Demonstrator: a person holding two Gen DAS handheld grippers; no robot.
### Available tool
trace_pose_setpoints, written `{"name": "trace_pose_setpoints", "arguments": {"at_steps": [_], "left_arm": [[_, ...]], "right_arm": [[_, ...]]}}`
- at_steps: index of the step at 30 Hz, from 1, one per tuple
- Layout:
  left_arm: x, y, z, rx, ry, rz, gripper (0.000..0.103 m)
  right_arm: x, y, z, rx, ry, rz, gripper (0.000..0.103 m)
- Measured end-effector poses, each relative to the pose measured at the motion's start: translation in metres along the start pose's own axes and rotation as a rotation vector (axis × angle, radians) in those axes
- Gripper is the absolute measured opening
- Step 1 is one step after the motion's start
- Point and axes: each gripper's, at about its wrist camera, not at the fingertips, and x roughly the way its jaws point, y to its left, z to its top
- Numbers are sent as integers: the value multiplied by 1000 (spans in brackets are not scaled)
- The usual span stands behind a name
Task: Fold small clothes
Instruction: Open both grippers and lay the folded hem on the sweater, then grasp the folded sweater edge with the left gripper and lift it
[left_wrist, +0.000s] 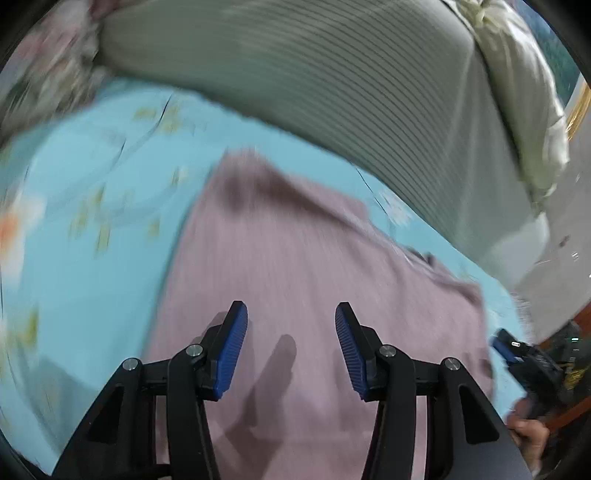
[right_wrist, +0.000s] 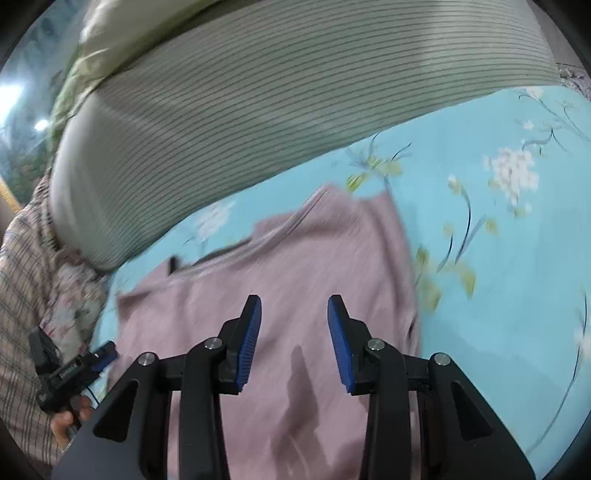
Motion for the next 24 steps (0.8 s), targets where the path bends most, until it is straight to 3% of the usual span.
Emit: {"name": "trace_pose_setpoints", "arguments": {"at_steps": [4, 6, 8, 15, 24], "left_arm": [[-37, 1, -55, -56, 4, -82, 52], [-49, 5, -70, -76, -7, -96, 53], [-62, 12, -88, -104, -9, -95, 54], [-90, 44, -144, -223, -14, -88, 54], [-67, 59, -141, -289, -4, -94, 54]], "right_arm": [[-18, 14, -34, 14, 12, 86, 39], [-23, 17, -47, 27, 18, 110, 46], [-28, 18, -61, 44, 24, 129, 55], [-39, 19, -92, 57, 62, 145, 56], [-42, 26, -103, 47, 83, 160, 56]]}}
